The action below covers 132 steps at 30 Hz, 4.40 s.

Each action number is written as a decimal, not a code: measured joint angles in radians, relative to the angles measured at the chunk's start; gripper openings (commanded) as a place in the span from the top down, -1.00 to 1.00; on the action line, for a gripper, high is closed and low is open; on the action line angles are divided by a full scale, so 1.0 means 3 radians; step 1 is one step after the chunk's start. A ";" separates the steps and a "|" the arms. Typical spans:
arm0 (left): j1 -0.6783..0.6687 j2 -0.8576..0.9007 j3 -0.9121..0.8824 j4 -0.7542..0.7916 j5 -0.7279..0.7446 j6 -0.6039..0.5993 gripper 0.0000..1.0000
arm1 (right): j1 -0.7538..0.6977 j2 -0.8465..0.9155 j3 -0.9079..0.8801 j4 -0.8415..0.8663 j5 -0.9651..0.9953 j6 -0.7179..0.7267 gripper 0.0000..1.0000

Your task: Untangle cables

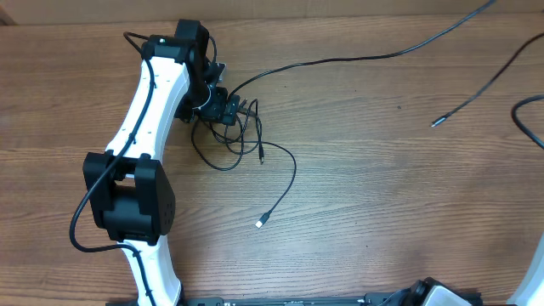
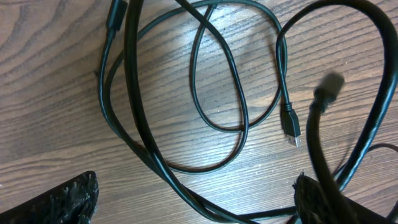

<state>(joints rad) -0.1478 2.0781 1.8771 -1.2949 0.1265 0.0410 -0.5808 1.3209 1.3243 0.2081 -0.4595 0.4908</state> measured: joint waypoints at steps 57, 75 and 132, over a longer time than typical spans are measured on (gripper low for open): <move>0.0000 0.0000 0.0000 -0.0014 0.1340 0.1953 -1.00 | -0.0586 0.0022 0.0006 -0.0458 0.0624 -0.0331 0.93; 0.0000 0.0000 0.0000 -0.0006 0.1306 0.1953 -1.00 | -0.0757 0.0052 0.0013 0.0234 0.1108 0.1787 0.93; -0.1038 0.0930 -0.0003 0.2288 0.1080 0.0580 -1.00 | -0.0375 0.0065 0.0028 -0.1600 -0.0549 0.0071 0.93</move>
<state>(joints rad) -0.4591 2.3569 1.8763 -0.6086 0.4503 0.2150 -0.6933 1.3403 1.3327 -0.2718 -0.6243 0.5121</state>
